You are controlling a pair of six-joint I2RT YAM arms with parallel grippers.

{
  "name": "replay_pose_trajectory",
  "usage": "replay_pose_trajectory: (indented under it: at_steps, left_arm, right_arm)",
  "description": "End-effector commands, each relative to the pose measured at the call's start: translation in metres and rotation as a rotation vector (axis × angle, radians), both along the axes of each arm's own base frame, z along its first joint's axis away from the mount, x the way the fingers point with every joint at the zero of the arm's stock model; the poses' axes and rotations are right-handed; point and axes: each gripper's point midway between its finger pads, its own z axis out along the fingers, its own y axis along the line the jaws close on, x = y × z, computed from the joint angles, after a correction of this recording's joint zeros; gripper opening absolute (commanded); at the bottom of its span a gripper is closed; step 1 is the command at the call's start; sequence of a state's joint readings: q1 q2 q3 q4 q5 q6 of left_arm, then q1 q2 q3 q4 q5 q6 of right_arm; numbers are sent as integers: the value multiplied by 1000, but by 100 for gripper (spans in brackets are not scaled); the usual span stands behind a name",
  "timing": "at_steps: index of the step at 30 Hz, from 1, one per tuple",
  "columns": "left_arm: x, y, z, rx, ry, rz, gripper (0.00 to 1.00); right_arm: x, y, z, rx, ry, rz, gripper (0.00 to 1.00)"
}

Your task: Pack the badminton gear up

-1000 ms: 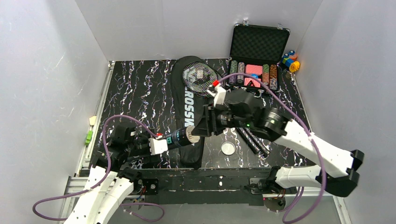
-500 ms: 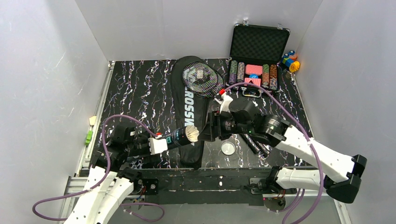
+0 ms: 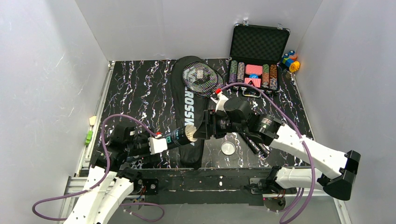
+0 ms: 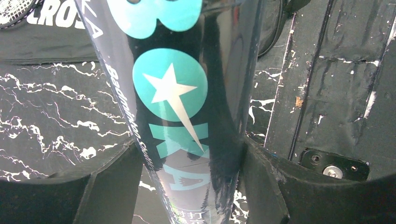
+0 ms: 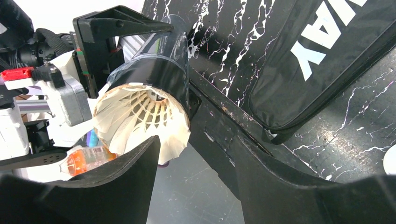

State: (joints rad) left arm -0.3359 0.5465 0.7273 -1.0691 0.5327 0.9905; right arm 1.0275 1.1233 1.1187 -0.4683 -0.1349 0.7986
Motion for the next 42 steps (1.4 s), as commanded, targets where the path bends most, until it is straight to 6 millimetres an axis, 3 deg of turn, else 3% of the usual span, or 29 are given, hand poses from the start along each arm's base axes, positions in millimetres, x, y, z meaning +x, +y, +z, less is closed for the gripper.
replay_pose_trajectory:
  at_steps: [1, 12, 22, 26, 29, 34, 37, 40, 42]
  left_arm:
    - [3, -7, 21, -42, -53, -21, 14]
    - [5, -9, 26, -54, -55, -26, 14]
    - [4, -11, 24, -60, -47, -27, 14]
    - [5, -11, 21, -56, -39, -28, 14]
    - [5, -9, 18, -46, -40, -28, 13]
    - [4, -7, 11, -32, -38, -31, 13]
    - [3, -7, 10, -30, -33, -31, 13]
    - [4, -6, 8, -22, -35, -28, 13]
    - [5, -4, 5, -12, -36, -25, 13]
  right_arm:
    - [5, 9, 3, 28, -1, -3, 66]
    - [13, 25, -17, -4, 40, 7, 60]
    - [12, 49, -17, 62, 77, 44, 69]
    - [14, 49, -13, 67, 69, 39, 74]
    - [18, 32, -3, 55, 29, -15, 80]
    - [25, -21, 20, 96, -29, -137, 84]
    - [28, -54, 21, 90, -49, -212, 85]
    - [27, -79, -1, 26, -42, -263, 86]
    - [25, -93, -33, -66, -19, -290, 85]
